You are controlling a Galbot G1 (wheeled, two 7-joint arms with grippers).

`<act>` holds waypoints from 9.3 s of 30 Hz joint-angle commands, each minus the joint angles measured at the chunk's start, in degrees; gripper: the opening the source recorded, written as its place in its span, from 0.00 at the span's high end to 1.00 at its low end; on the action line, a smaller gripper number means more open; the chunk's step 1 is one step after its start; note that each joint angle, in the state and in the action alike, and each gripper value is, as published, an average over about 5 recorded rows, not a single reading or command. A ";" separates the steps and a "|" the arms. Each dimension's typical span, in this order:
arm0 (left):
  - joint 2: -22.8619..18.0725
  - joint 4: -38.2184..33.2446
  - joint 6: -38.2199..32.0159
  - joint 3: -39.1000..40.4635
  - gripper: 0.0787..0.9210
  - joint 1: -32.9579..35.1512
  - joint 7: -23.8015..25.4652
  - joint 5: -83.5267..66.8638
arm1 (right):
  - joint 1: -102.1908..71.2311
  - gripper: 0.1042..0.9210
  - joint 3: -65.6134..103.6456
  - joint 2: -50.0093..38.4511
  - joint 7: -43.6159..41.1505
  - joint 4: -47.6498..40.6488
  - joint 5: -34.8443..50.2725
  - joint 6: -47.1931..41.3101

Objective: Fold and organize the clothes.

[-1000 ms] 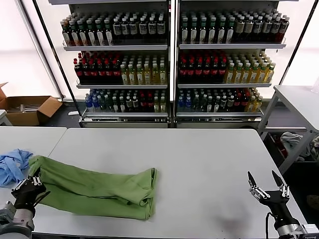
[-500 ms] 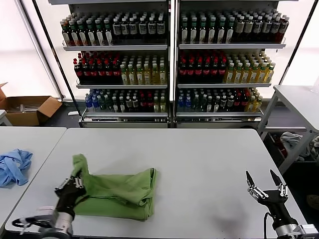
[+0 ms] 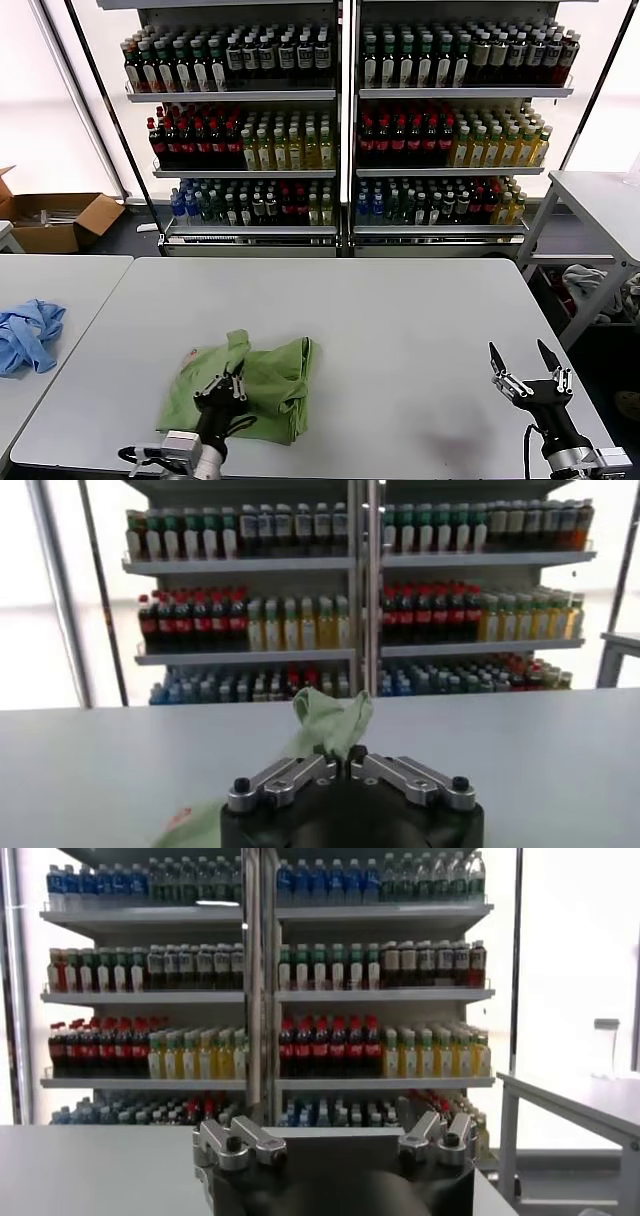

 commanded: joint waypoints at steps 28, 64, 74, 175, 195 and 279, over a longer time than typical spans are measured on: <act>-3.21 16.72 -4.76 17.88 0.72 -10.48 5.47 12.18 | 1.45 0.12 -1.52 1.28 0.05 -0.01 -0.84 0.13; 6.87 13.26 -3.56 -17.48 0.12 3.05 5.38 -14.20 | 1.59 0.12 -1.60 0.80 0.24 0.96 -1.00 0.18; 5.30 14.06 -2.08 -14.41 0.12 1.94 7.28 -17.93 | 1.08 0.12 -1.51 0.86 0.21 1.11 -1.17 0.47; 0.95 5.08 -5.89 16.11 0.35 -16.13 0.28 15.76 | 9.48 0.12 -8.73 1.97 0.99 2.15 -1.60 -8.60; 2.40 -1.33 -11.55 -12.64 0.12 -3.76 11.86 4.56 | 43.50 0.12 -56.39 14.32 17.31 -5.90 5.12 -35.15; 3.83 0.70 -6.72 -10.55 0.12 -3.20 12.09 1.30 | 27.44 0.87 -28.75 3.41 10.02 -2.58 -2.20 -23.25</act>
